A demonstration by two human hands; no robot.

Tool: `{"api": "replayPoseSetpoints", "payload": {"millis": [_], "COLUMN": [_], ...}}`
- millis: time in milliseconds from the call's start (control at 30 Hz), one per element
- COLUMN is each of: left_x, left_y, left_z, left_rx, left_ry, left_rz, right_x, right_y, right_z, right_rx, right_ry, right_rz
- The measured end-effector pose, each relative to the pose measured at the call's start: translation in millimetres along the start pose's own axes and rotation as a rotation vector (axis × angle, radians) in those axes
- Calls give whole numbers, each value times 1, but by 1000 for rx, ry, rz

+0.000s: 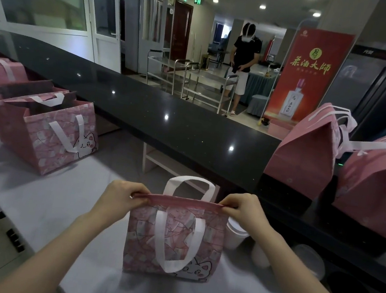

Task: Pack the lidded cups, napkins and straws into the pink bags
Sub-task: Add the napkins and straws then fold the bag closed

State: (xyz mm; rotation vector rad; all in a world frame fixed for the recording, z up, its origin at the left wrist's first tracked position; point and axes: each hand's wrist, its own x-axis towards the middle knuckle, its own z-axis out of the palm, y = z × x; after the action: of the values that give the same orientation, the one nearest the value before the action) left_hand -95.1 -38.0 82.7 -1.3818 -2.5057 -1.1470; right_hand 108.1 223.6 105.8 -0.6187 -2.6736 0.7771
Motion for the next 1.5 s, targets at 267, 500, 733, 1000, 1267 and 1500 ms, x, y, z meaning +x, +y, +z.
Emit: {"api": "replayPoseSetpoints", "payload": {"millis": [267,500,733,1000,1267,1500], "left_x": [-22,-79,-132,-184,-194,-192], "left_y": [-3,11,38,-24,-25,-2], "left_z": [-4,-3,26,52,83,68], "left_rx": [16,27,-278,-237,-179,-251], "left_ry": [138,427,305,103,210,417], "left_rz": [-21,-115,-82,-349,-390,-479], "right_x": [0,-29,-82,-119,-120,-113], "right_y": [-15,-28,-37,-42,-57,-80], "right_z": [21,67,133,169,174,156], "right_rx": [61,202,364,426,540,535], "right_ry": [110,144,-38,-106,-162,-118], "right_rz": [-5,-49,-123,-98,-94,-229]}}
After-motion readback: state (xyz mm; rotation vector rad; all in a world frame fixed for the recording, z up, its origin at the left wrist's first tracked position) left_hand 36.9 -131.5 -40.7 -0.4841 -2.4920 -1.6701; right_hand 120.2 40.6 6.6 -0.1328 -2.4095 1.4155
